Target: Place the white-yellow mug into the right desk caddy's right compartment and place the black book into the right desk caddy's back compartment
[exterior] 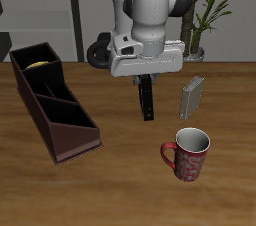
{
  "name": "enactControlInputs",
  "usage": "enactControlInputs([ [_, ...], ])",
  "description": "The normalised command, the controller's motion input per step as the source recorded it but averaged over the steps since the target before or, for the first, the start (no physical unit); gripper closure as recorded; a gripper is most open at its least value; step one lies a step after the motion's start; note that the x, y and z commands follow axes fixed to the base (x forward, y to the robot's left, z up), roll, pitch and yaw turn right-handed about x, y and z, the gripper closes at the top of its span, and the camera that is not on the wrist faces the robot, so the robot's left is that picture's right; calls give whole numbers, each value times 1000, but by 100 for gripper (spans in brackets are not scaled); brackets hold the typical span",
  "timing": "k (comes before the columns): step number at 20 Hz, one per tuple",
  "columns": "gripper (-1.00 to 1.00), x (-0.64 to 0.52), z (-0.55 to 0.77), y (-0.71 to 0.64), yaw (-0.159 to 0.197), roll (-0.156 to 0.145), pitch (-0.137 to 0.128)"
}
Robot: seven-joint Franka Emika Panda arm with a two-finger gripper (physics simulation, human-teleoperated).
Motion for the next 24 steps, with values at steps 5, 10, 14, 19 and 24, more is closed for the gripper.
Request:
enactControlInputs([
  [5,100,-541,456,-136,30,-7,-29],
  [10,100,-397,298,-127,52,-15,-30],
  [14,100,-484,349,-381,6,-37,-27],
  [19,100,-157,158,-276,-5,-37,-8],
  [24,100,-181,203,-375,-17,-61,-8],
])
